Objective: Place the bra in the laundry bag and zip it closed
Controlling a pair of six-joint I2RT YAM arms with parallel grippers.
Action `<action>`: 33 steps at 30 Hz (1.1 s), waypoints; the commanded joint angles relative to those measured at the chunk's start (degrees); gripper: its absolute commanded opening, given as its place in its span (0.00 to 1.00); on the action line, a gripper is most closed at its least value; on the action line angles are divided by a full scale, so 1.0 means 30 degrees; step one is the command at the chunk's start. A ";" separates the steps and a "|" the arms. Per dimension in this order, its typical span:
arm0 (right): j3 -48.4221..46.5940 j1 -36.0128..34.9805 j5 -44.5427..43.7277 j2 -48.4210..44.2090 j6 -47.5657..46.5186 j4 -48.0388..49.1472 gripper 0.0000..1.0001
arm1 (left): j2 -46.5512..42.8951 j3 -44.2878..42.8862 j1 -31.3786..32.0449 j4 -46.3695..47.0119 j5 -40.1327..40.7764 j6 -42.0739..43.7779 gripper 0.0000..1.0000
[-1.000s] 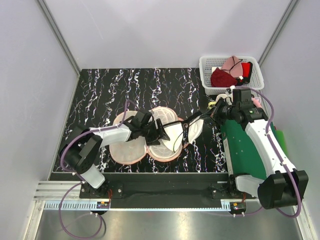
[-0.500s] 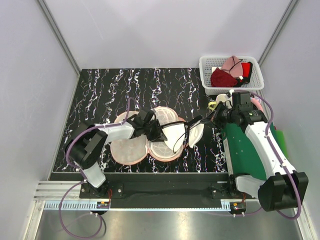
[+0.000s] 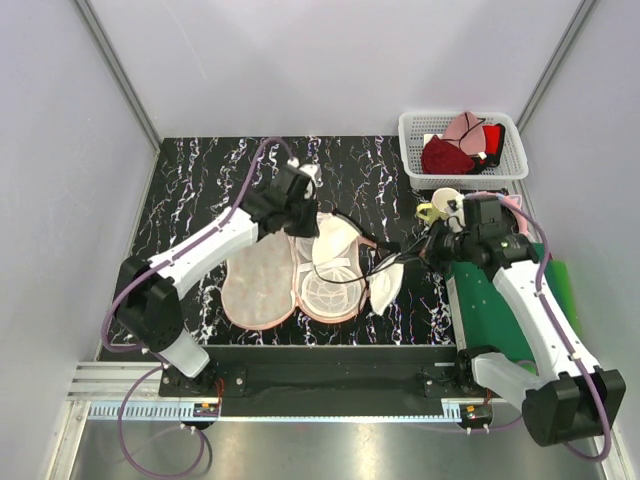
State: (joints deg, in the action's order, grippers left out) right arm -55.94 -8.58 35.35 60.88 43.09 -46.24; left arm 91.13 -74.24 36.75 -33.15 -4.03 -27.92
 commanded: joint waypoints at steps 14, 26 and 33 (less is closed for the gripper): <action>0.7771 -1.1347 -1.3980 0.0326 1.9470 1.7251 0.00 | 0.3165 -0.5018 -0.1936 -0.4713 -0.0497 1.2351 0.00; 0.8655 -1.2814 -1.4949 0.3525 1.9827 1.9986 0.00 | 0.5248 -0.6484 -0.2348 -0.4801 -0.0510 1.3675 0.55; 1.0677 -1.2815 -1.2958 0.2531 1.9095 1.8756 0.00 | 0.1358 -0.6311 -0.2319 -0.5325 0.3071 0.7328 0.96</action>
State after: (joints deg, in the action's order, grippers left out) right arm -26.72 -46.54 -5.26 70.94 101.41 11.29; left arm 105.56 -91.88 30.04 -48.56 -2.13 7.11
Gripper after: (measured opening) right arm 0.020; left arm 0.924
